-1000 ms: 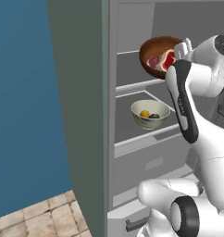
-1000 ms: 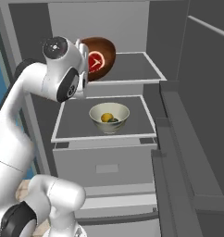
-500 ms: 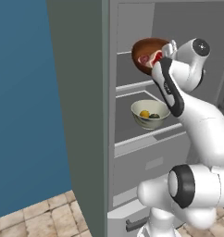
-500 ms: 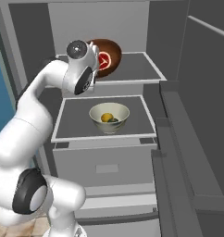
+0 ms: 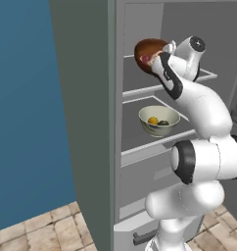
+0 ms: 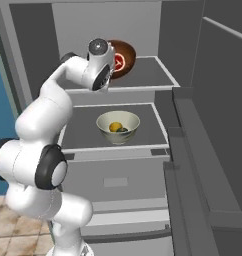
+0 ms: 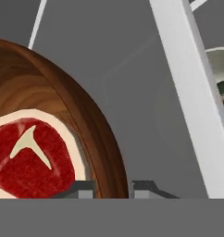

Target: Place the bowl with the lemon and squash on the second highest shelf of the fridge. Place the bowl with the steaks on the top shelf of the fridge.

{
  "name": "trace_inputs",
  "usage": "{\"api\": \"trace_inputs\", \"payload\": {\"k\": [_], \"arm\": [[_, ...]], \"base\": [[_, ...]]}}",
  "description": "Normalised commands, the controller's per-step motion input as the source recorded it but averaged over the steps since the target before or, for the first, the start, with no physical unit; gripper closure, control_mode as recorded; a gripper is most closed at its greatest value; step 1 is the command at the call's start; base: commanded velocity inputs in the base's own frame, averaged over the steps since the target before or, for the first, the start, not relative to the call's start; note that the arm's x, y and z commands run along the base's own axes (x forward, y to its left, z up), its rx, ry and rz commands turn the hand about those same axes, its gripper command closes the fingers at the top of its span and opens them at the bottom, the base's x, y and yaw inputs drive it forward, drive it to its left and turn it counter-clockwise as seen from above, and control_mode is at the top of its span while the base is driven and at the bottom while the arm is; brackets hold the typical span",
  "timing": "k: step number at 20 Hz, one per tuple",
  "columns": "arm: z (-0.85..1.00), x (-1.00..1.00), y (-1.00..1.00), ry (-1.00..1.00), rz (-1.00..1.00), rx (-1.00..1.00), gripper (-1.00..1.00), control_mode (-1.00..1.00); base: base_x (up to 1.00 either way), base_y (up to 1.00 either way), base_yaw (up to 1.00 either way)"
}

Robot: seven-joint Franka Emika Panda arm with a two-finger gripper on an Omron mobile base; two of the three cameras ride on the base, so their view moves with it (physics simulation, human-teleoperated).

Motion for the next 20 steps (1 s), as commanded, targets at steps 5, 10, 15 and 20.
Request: {"api": "trace_inputs", "payload": {"k": [5, 10, 15, 20], "arm": [[-0.04, 0.11, 0.19, 0.01, 0.00, 0.00, -1.00, -1.00], [0.00, -0.53, 0.13, -0.07, 0.00, 0.02, -1.00, -1.00], [0.25, -0.99, 0.24, -0.17, -0.02, 0.00, -1.00, -1.00], [0.62, -1.00, 0.27, -0.17, -0.08, 0.00, -1.00, -1.00]], "base": [[0.00, 0.00, 0.00], [0.00, 0.00, 0.00], [0.00, 0.00, 0.00], [0.00, 0.00, 0.00]]}}
